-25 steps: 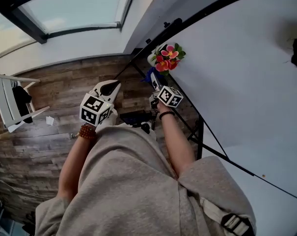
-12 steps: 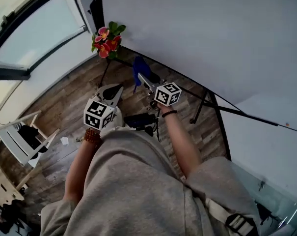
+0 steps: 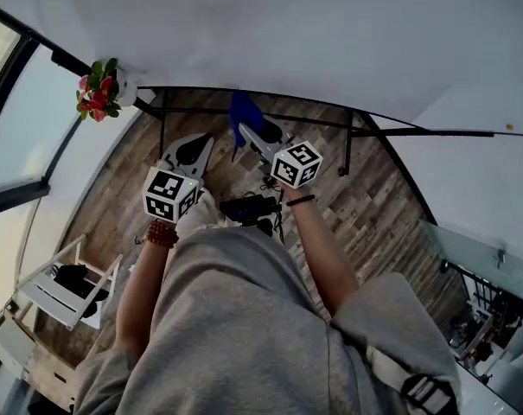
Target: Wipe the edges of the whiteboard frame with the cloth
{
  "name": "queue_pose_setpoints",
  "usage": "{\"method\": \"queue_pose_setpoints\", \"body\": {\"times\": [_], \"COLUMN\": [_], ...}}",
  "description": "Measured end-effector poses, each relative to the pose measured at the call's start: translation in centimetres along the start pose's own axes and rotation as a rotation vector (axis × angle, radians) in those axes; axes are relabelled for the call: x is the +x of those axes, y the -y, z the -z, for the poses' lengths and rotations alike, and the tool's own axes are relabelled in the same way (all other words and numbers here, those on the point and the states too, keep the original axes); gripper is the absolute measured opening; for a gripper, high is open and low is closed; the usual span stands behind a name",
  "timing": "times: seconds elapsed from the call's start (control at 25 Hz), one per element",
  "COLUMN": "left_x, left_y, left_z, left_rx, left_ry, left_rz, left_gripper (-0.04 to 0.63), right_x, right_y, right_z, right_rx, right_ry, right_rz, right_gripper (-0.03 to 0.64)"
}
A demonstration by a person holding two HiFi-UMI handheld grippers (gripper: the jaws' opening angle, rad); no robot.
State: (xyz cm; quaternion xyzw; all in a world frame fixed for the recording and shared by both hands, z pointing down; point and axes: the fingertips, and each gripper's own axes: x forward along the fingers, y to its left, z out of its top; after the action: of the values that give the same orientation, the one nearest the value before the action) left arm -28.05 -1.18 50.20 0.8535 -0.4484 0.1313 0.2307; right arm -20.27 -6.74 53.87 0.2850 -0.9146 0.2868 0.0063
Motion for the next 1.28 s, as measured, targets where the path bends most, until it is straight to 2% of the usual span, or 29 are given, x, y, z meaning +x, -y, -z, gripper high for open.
{"method": "queue_pose_setpoints", "body": {"times": [0.36,0.64,0.8,1.04,1.28], "left_x": [6.0,7.7,8.7,10.4,12.4], "left_y": [8.6,15.0,19.3,25.0,30.4], "left_z": [-3.2,-6.5,-8.2,-8.3,-8.1], "left_rx": [0.122,0.251,0.302,0.351,0.386], "left_ry": [0.017,0.089,0.148,0.188,0.215], "left_rz": [0.115,0.098,0.107,0.144,0.189], "left_gripper": [0.011,0.011,0.011,0.011,0.011], "right_x": [-10.4,-18.3,-23.0,-30.1,-35.9], "right_y": [0.8,0.1,-0.1,1.1,1.7], "right_z": [-6.6,-9.9,-11.2,-11.9,-11.3], "right_rx": [-0.128,-0.22,-0.298,-0.331,-0.383], "right_ry": [0.17,0.241,0.268,0.337,0.339], "right_rz": [0.099,0.188,0.245,0.375,0.501], "right_gripper": [0.158,0.158,0.158,0.158,0.158]}}
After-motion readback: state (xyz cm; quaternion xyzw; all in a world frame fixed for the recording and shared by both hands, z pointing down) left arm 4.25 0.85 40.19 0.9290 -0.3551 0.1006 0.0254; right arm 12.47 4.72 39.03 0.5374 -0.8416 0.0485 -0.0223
